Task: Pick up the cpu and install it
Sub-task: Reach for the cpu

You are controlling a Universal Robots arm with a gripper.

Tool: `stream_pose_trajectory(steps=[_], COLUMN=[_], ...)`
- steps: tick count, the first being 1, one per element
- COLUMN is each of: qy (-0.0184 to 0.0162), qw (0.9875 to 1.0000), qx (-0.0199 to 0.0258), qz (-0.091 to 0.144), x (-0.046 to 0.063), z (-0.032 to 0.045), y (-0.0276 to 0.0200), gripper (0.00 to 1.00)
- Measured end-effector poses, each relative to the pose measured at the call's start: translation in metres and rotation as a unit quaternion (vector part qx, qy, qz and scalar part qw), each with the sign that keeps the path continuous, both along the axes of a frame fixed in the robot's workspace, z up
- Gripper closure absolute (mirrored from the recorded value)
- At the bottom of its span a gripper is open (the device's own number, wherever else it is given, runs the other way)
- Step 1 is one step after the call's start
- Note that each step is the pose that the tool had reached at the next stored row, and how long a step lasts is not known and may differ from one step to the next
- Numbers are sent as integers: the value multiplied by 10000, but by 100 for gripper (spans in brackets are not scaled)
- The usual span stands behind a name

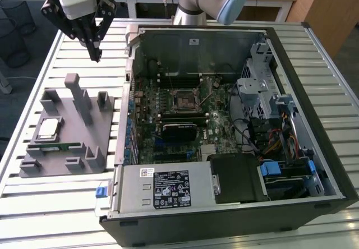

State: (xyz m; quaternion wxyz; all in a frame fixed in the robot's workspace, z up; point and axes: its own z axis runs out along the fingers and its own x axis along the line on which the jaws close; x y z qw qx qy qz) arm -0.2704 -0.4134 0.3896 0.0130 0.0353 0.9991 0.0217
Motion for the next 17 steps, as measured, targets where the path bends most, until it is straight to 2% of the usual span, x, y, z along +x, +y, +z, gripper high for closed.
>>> stream_pose_trajectory(steps=[17], qy=[0], qw=[10000], qx=[0], qz=[45], x=[-152], z=[-21], y=[0], gripper=[89])
